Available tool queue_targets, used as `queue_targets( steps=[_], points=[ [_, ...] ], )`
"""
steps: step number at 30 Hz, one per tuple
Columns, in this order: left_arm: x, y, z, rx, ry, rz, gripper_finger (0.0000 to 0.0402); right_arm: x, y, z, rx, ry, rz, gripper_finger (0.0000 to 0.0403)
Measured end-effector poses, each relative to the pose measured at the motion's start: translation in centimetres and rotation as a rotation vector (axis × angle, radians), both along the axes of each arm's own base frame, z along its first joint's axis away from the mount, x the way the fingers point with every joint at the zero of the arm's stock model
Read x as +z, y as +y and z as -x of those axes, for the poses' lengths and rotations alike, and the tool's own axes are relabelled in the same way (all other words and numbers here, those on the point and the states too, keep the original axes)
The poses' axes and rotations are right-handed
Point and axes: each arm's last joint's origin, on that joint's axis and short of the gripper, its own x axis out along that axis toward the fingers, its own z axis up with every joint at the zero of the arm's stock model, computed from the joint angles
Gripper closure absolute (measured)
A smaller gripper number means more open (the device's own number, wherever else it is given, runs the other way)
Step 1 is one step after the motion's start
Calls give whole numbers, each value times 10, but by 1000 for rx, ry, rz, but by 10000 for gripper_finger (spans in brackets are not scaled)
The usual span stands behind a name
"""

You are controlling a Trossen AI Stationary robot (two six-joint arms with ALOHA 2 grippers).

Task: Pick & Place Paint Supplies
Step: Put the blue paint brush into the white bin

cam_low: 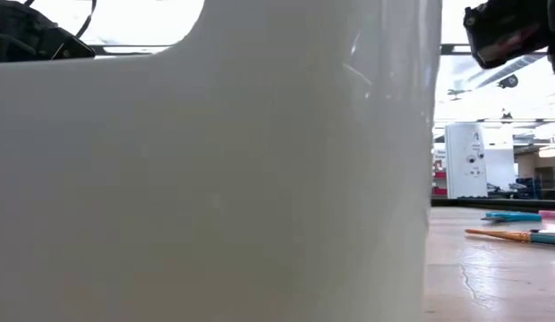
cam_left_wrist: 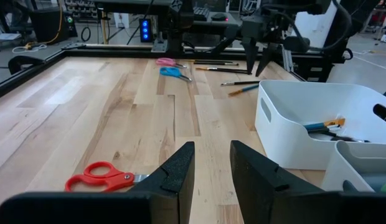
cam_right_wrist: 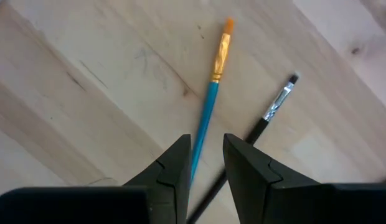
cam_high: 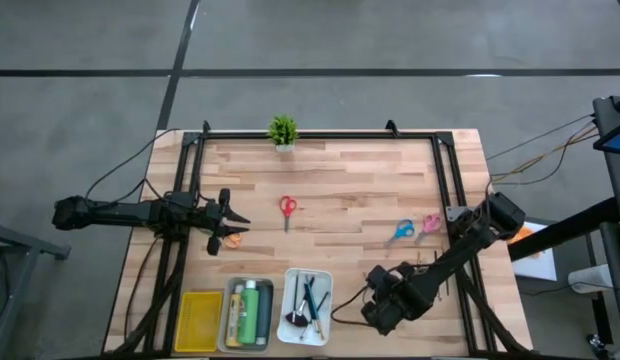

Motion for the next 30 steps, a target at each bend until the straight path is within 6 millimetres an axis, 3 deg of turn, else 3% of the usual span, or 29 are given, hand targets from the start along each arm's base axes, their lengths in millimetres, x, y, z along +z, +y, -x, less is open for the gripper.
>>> queue_targets(
  steps=[18,30],
  points=[
    [0,0,0,0,0,0,297,-36,-13,1,11,-68,-81,310],
    [0,0,0,0,0,0,297,-44,-17,5,-66,-66,-103,310]
  ],
)
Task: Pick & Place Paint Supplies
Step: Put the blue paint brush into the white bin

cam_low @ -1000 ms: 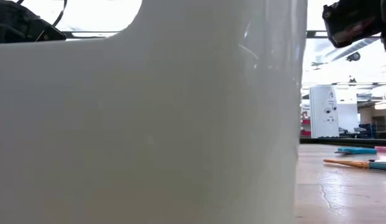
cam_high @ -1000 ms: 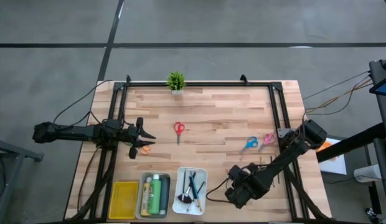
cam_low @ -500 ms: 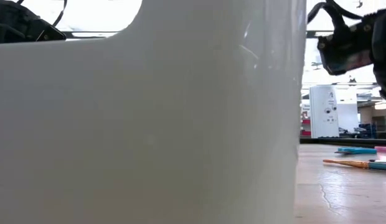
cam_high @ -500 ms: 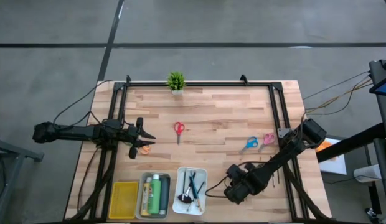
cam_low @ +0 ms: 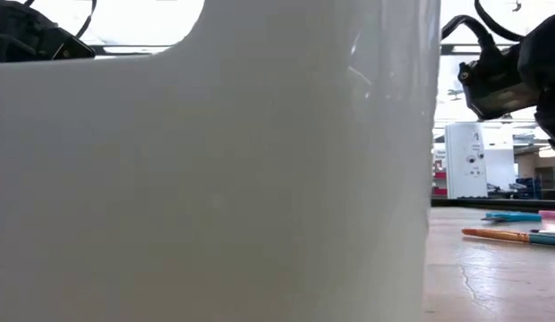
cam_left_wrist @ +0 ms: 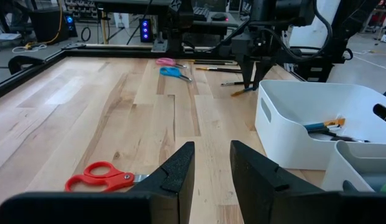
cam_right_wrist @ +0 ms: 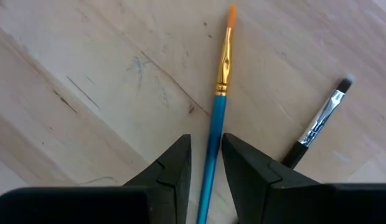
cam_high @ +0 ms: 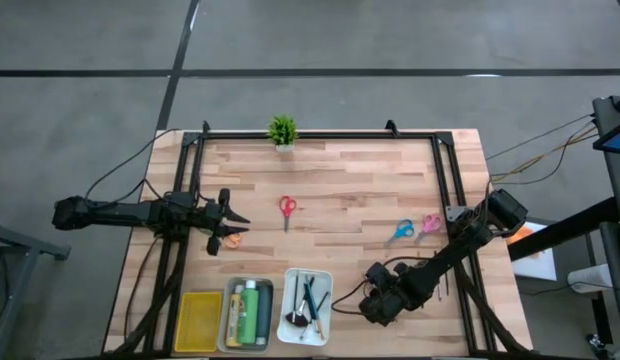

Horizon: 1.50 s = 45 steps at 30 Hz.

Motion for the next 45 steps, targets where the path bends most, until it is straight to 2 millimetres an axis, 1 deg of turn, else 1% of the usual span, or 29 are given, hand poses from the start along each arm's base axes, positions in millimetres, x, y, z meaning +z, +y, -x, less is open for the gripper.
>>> queue_targets(
  steps=[11,16,19,23,32,38,41,43,45],
  points=[
    [0,0,0,0,0,0,297,-4,-2,2,-82,33,-34,310],
    [0,0,0,0,0,0,297,-4,-4,1,-92,47,-45,310],
    [0,0,0,0,0,0,297,-4,-5,1,-84,57,-46,328],
    [0,0,0,0,0,0,297,-5,-6,2,-81,65,-40,381],
    [0,0,0,0,0,0,297,-3,-6,1,-82,64,-40,383],
    [0,0,0,0,0,0,297,9,-3,-4,-88,33,-17,383],
    [0,0,0,0,0,0,297,19,-4,-5,-90,26,7,384],
    [0,0,0,0,0,0,297,29,-2,-9,-91,-9,-12,384],
    [0,0,0,0,0,0,297,33,-2,-9,-92,-14,-2,384]
  ],
)
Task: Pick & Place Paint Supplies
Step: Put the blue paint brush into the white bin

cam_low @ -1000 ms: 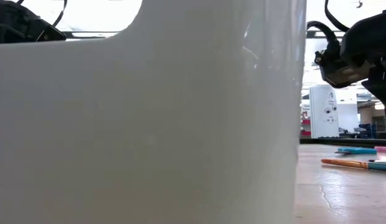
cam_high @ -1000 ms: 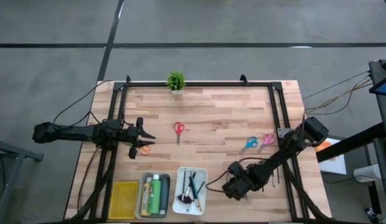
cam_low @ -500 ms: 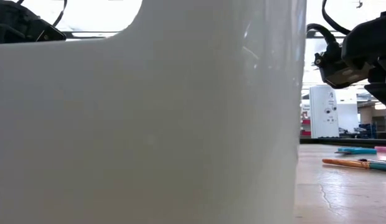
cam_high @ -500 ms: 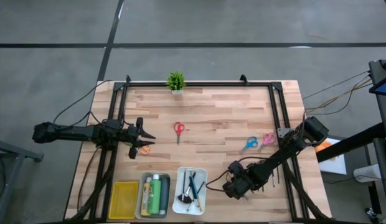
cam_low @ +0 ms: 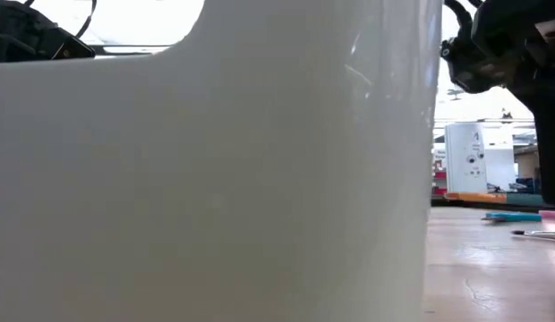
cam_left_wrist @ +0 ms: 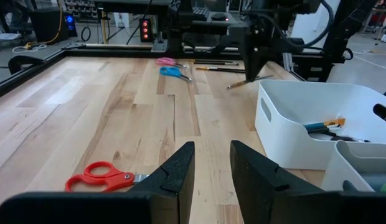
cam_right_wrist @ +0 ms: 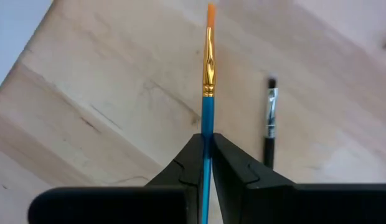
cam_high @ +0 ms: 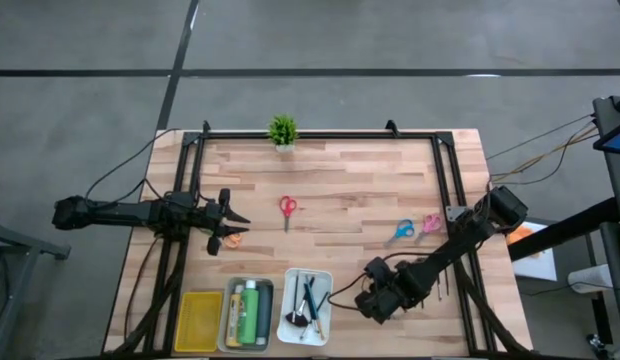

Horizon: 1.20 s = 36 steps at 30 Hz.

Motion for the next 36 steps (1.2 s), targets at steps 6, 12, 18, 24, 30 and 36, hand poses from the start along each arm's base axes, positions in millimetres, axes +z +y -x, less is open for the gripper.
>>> queue_targets(
  steps=[6,12,18,24,30,36],
  points=[
    [0,0,0,0,0,0,297,29,4,-8,-24,-189,38,384],
    [0,0,0,0,0,0,297,69,5,-18,-37,-491,127,384],
    [0,0,0,0,1,0,297,84,9,-35,-59,-770,247,384],
    [0,0,0,0,3,0,297,70,16,-64,13,-883,250,384],
    [-1,0,0,0,6,0,297,42,25,-83,42,-915,214,384],
    [-1,0,0,0,6,0,297,17,31,-92,30,-899,113,384]
  ],
)
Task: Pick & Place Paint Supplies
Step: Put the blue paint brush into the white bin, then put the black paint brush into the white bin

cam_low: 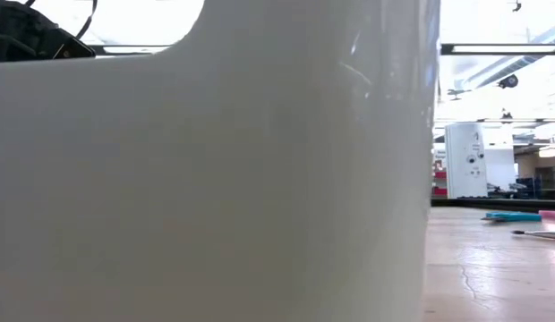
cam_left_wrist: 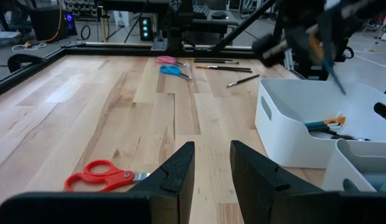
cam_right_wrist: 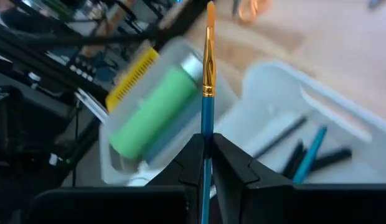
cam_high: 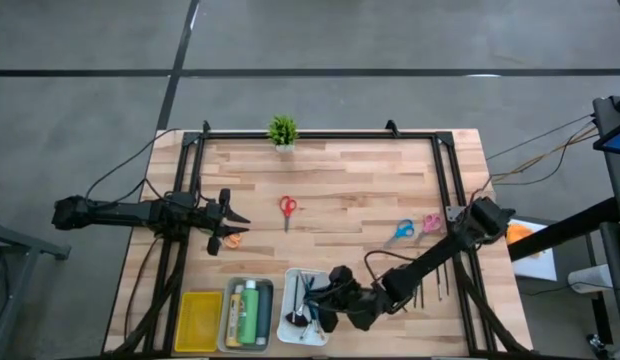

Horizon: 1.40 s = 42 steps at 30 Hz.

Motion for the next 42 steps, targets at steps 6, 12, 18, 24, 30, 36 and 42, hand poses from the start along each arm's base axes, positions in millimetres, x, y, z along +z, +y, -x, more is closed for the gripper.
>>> queue_targets(
  steps=[6,12,18,24,30,36,42],
  points=[
    [0,0,0,0,0,0,297,-26,3,-5,39,76,-119,384],
    [0,0,0,0,0,0,297,-27,1,-4,29,94,-132,383],
    [0,0,0,0,0,0,297,-26,-4,-9,41,103,-174,342],
    [0,0,0,0,0,0,297,-26,-6,-11,58,108,-165,310],
    [0,0,0,0,0,0,297,-26,-6,-11,69,111,-149,308],
    [0,0,0,0,0,0,297,-16,-9,-10,97,98,-98,308],
    [0,0,0,0,0,0,297,7,-15,-6,128,67,-18,308]
  ],
)
